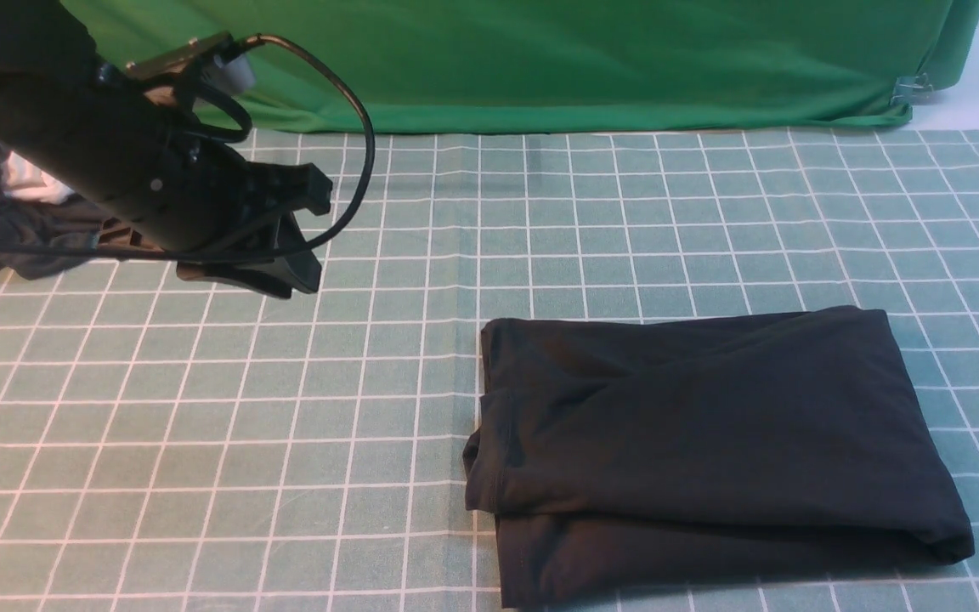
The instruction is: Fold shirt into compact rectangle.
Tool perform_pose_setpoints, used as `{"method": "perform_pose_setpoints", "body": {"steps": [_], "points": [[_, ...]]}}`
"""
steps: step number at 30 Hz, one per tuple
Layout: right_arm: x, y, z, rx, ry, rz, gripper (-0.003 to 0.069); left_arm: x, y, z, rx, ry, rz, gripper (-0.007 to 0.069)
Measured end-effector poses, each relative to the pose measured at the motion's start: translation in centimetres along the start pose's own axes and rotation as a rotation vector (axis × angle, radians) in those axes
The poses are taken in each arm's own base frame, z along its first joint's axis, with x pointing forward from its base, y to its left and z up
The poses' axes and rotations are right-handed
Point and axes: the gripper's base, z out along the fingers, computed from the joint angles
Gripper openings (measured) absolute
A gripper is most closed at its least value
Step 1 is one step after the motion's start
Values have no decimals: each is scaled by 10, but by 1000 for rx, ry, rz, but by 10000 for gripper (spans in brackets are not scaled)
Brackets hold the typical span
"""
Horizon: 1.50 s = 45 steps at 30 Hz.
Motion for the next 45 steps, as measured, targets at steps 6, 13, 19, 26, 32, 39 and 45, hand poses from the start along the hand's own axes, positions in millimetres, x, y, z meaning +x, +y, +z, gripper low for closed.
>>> {"method": "perform_pose_setpoints", "body": {"steps": [6,13,19,26,32,39,45], "points": [[0,0,0,0,-2,-1,178,14,-12,-31,11,-11,85,120],[0,0,0,0,-2,0,191,43,-31,-89,15,-126,162,121],[0,0,0,0,-2,1,209,100,-38,-136,-46,-272,239,35],[0,0,0,0,-2,2,230,199,-29,-140,34,-683,221,7],[0,0,0,0,-2,2,236,230,-8,-117,76,-1019,142,11],[0,0,0,0,-3,2,237,247,17,-78,-17,-1058,150,13],[0,0,0,0,-3,2,237,253,32,-52,-149,-970,227,13]]}}
